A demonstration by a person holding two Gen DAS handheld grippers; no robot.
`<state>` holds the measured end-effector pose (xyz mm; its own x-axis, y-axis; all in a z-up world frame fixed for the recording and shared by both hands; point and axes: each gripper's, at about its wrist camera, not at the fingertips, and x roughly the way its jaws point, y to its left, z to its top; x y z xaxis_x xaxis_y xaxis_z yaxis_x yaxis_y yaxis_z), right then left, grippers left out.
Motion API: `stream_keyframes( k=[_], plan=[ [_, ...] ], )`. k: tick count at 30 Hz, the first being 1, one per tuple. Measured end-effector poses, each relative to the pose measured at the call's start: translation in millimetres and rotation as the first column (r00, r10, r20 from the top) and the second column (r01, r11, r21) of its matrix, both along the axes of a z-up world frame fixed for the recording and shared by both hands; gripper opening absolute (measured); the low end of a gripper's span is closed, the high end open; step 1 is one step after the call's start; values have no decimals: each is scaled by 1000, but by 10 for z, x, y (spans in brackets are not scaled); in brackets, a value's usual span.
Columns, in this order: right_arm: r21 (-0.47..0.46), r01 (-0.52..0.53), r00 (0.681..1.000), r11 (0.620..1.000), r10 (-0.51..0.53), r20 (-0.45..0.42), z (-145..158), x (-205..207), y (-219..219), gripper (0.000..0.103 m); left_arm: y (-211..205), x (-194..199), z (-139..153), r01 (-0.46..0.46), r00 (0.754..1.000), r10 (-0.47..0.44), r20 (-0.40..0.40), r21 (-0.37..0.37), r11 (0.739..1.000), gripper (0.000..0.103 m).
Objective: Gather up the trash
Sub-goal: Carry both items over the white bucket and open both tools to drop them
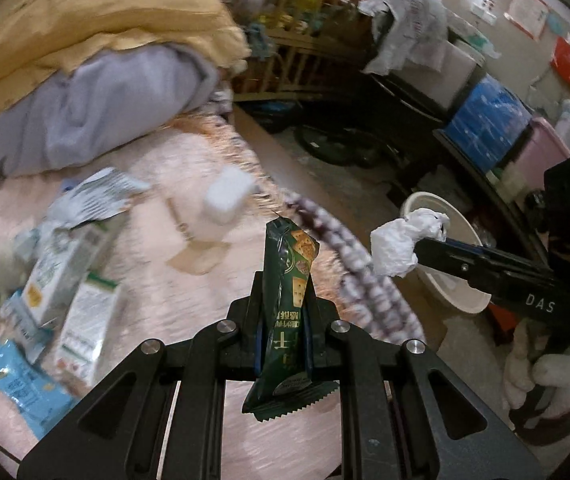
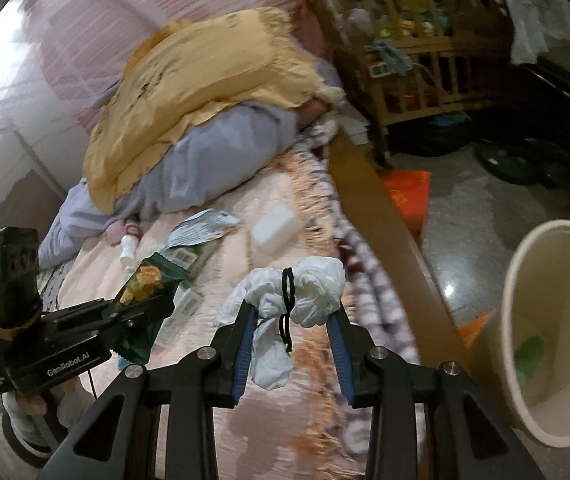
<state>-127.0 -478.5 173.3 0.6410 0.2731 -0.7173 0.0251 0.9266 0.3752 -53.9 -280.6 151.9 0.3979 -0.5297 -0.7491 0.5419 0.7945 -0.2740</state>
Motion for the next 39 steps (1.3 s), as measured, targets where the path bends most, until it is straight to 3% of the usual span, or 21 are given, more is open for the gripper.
stream_keyframes(
  k=[12,20,39],
  plan=[
    [-15,149,989,989,-150,-17,-32,-354,-829,34,-986,-118,-9,132,991,-133,23,27,991,12],
    [-34,254,966,967,-255,-35,-115,-564,-1334,34,-1536,-136,-99,205,979,-205,-19,0,979,12],
    [-32,401,909,916,-402,-107,-446,-822,-2028,34,-2455,-172,-328,303,949,-304,-77,-34,953,12]
  ],
)
